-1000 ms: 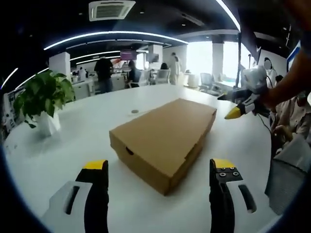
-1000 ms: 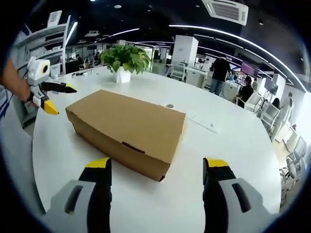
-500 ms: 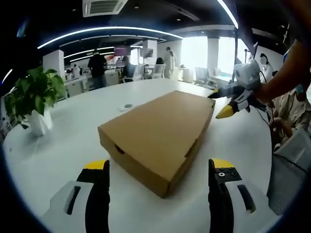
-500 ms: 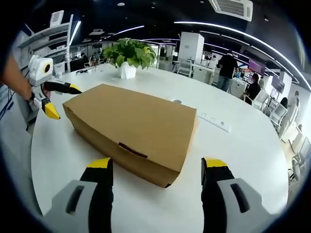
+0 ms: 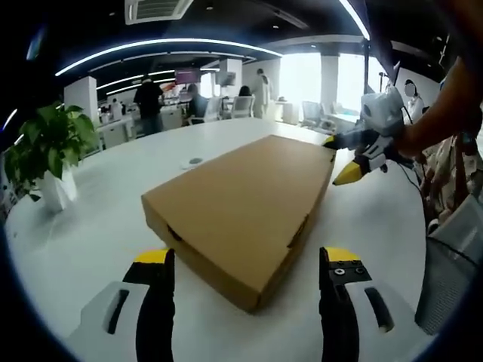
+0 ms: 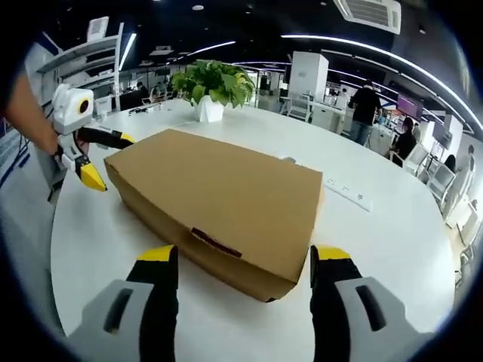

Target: Operate the shoe box by opening the lid, removing the specified soft item, and placing it in the target area until the item is outside and the box remains undamaged.

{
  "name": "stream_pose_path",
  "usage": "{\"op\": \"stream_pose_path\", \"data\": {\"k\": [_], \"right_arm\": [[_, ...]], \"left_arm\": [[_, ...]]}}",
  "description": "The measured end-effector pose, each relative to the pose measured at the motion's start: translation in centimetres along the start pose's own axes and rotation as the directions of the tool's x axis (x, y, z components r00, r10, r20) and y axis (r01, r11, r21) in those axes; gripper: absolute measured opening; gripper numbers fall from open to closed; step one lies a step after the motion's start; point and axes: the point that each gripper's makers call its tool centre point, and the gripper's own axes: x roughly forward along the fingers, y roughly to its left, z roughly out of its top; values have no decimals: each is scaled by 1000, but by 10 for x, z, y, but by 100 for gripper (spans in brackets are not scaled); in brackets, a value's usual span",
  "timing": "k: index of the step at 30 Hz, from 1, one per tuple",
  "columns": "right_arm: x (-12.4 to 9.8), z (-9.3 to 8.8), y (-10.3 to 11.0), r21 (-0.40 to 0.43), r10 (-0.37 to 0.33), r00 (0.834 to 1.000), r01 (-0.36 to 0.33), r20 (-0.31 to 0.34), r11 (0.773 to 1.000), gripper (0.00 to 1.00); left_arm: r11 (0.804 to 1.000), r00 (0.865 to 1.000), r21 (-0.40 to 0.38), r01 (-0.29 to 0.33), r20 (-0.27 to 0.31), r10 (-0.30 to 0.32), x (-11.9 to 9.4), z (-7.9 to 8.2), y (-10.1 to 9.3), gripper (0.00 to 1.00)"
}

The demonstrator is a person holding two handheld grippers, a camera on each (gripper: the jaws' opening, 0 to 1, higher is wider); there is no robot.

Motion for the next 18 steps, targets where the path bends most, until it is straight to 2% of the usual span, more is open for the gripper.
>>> {"op": "stream_pose_path", "data": {"k": [5, 9, 18], "right_arm": [[3, 1, -2, 1, 5, 1000, -5, -1, 1000, 66], [4, 0, -1, 1, 11, 1000, -11, -4, 1000, 66], [4, 1, -1, 9, 16, 1000, -16, -1, 1000, 65]], "left_arm": [[1000, 1000, -9, -8, 1, 8, 2, 0, 2, 75], [999, 999, -4, -37, -3, 37, 2, 0, 10, 66], [999, 999, -10, -36, 2, 36, 3, 0, 9, 66]]}}
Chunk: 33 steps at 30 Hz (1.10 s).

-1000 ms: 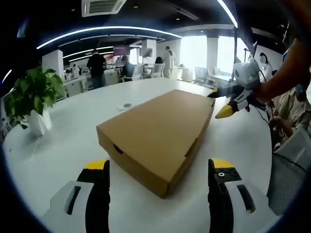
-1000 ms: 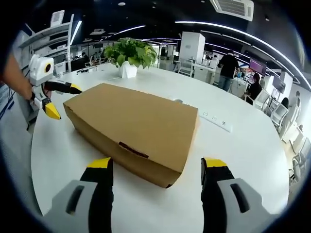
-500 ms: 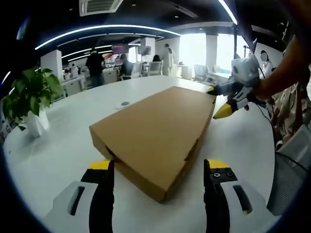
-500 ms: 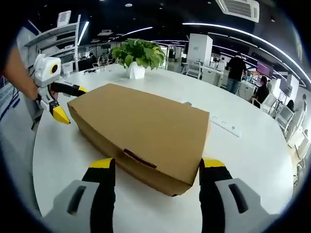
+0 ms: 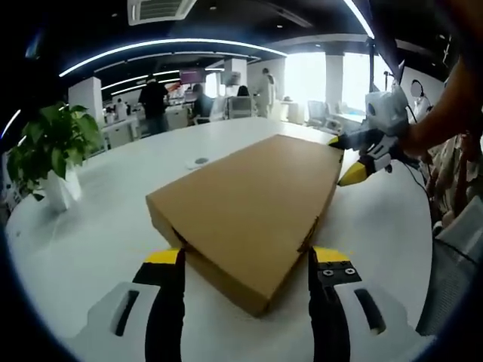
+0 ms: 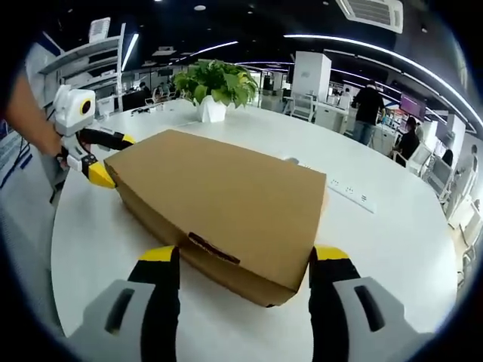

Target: Operate the shoe box by opening the lid, removing the specified soft item, and placing it in the target area until the item is outside and the box remains undamaged.

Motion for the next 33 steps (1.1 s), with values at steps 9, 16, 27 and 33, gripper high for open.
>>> {"op": "stream_pose_path", "data": {"k": [9, 16, 27, 33], "right_arm": [[1, 3, 10, 21, -11, 1000, 11, 4, 1000, 63], [0, 3, 19, 46, -32, 999, 31, 5, 998, 63], [-6, 1, 39, 81, -74, 997, 74, 6, 994, 63], [-11, 0, 51, 98, -85, 996, 84, 9, 992, 64]], "left_arm": [[1000, 1000, -21, 2, 6, -2, -2, -1, 9, 68], [1000, 1000, -22, 17, -3, -17, -7, -5, 12, 66], [999, 999, -40, 37, -14, -38, -17, -9, 14, 67], [998, 998, -44, 51, -18, -52, -25, -12, 14, 66]]}}
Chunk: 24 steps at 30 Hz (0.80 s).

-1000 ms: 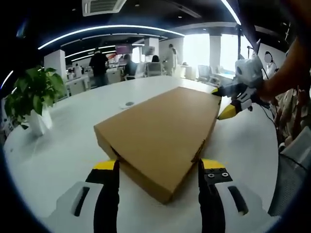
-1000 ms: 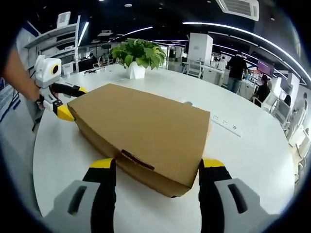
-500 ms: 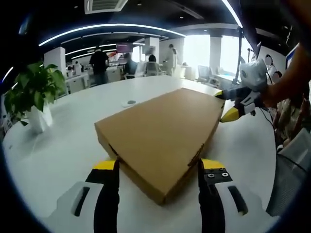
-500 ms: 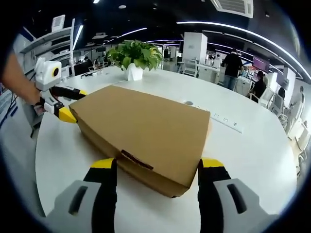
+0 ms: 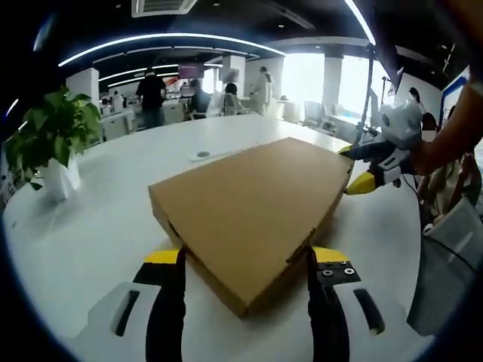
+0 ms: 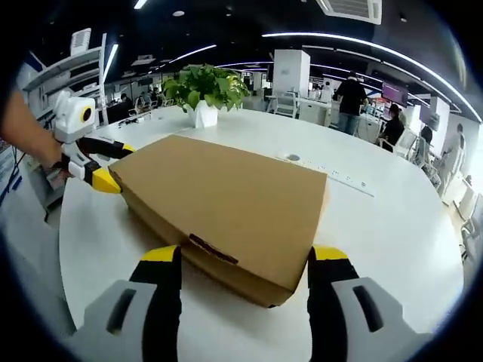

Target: Operate the shoe box by opening the lid, removing the specified soft item, and placing it in the target area until the item is outside and the box remains undamaged.

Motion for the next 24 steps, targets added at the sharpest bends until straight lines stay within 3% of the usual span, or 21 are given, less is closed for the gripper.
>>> {"op": "stream_pose_path", "data": {"k": [24], "right_arm": [[-28, -16, 49, 35, -53, 999, 54, -12, 998, 61]], "left_arm": [[999, 999, -15, 47, -19, -47, -36, -19, -9, 67]]}}
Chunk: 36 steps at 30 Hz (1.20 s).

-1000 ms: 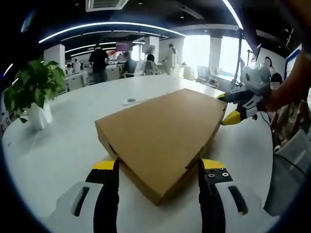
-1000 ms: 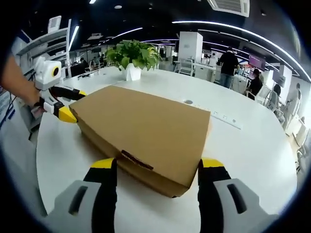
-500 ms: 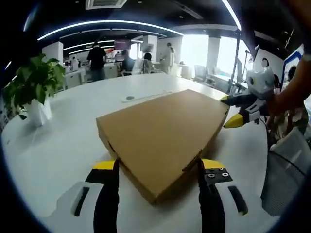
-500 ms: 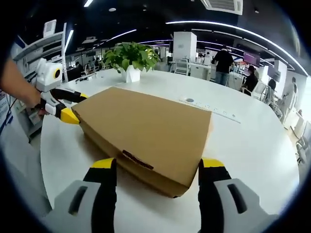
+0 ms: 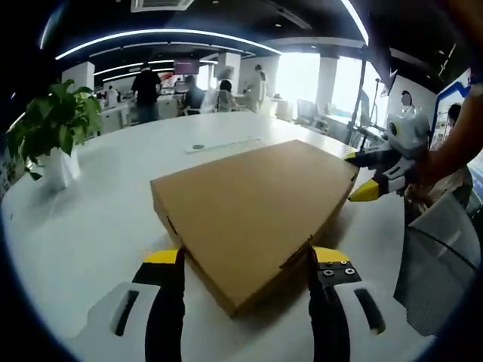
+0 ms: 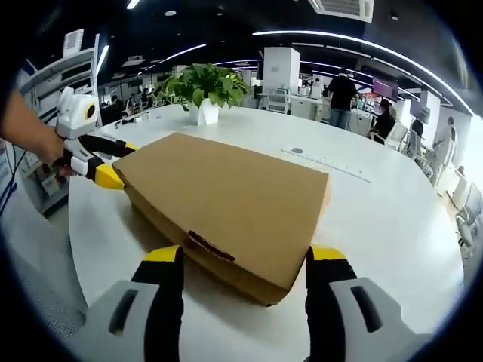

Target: Operate the shoe box by opening the lid, removing the specified soft item, and placing it in the target area until the item is outside and the box remains undamaged.

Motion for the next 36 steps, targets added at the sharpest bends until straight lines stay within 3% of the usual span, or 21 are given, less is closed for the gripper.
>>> {"op": "stream_pose_path", "data": {"k": [19, 36], "right_arm": [[-12, -6, 32, -11, 0, 1000, -1, -6, 1000, 56], [-10, -5, 42, -22, 7, 1000, -7, -10, 1000, 55]], "left_arm": [[1000, 1000, -5, -3, -4, 3, -29, -18, 2, 67], [1000, 1000, -10, -6, 7, 6, -38, -23, 6, 66]]}}
